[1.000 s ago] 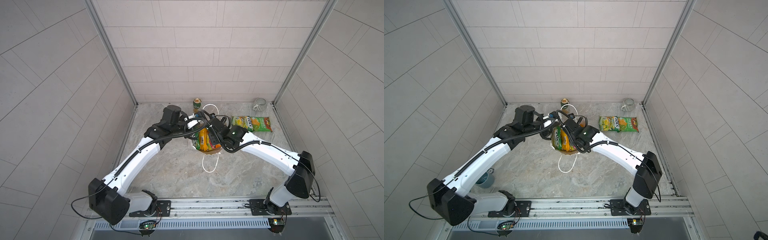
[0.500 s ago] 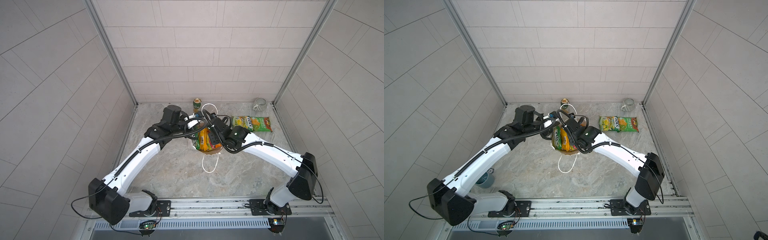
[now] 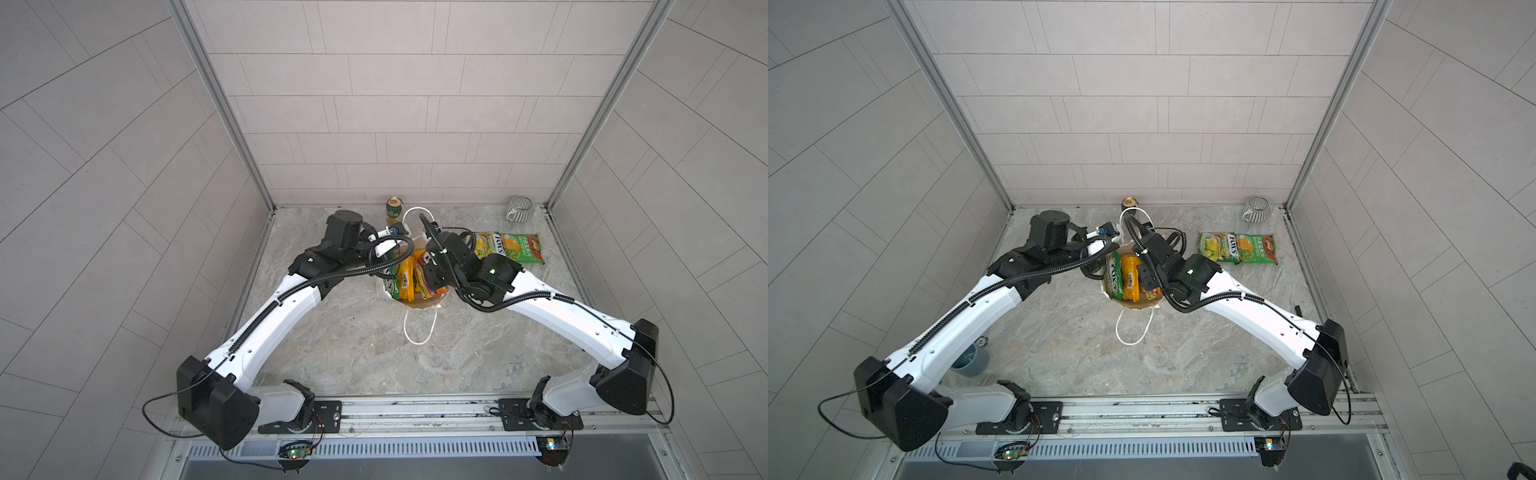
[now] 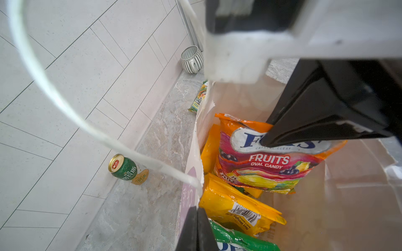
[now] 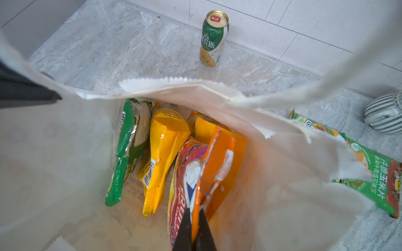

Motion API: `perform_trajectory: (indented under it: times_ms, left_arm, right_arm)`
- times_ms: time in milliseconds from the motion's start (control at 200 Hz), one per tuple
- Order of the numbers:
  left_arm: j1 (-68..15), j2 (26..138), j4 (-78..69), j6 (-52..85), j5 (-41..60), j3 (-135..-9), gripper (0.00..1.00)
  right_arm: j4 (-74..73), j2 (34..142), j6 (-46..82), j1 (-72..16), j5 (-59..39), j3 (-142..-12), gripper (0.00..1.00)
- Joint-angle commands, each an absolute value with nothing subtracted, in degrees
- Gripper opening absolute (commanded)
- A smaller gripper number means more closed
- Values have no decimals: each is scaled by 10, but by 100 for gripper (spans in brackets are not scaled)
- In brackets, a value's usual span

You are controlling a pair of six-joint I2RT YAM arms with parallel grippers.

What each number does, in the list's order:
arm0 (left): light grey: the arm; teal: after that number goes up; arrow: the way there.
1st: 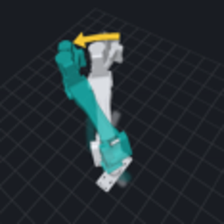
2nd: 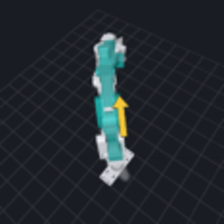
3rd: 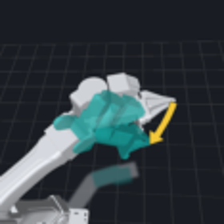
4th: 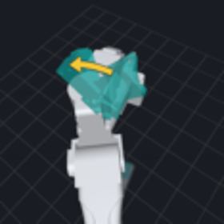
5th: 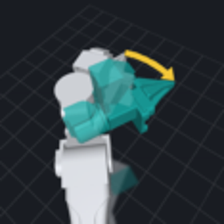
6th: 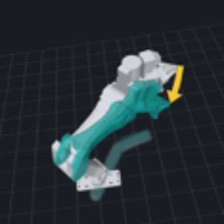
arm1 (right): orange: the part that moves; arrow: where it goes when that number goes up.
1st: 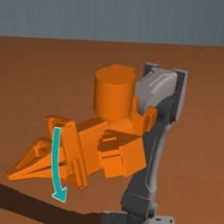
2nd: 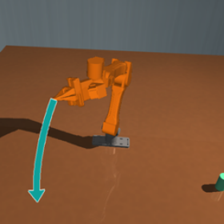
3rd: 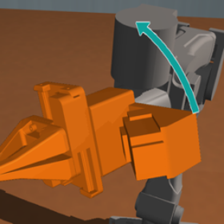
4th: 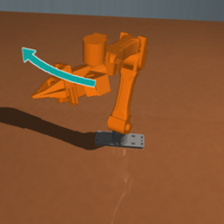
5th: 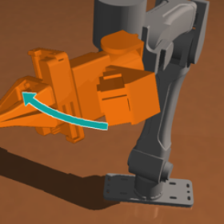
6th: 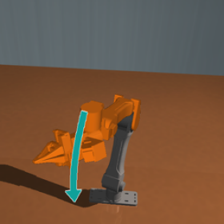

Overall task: Take the snacks out of the paper bag
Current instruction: 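Grasp the orange Fox's Fruits candy packet inside the bag with the right gripper, then lift the Fox's Fruits packet up out of the bag with the right gripper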

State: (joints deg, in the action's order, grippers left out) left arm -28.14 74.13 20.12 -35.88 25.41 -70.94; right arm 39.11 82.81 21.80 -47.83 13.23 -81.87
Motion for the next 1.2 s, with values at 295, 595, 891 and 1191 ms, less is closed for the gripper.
perform_trajectory:
  times_ms: [295, 595, 891, 1191]
  left_arm:
    - [-287, 737, 178, -356, 273, -717, 0]
    - [-287, 749, 176, -345, 245, -725, 0]
    - [-287, 750, 171, -342, 239, -723, 0]
    - [-287, 744, 167, -344, 236, -717, 0]
  right_arm:
    - [349, 772, 156, -478, 57, -812, 0]
    - [335, 721, 122, -478, 18, -800, 0]
    - [323, 675, 100, -475, 5, -788, 0]
    - [318, 645, 87, -469, -1, -793, 0]
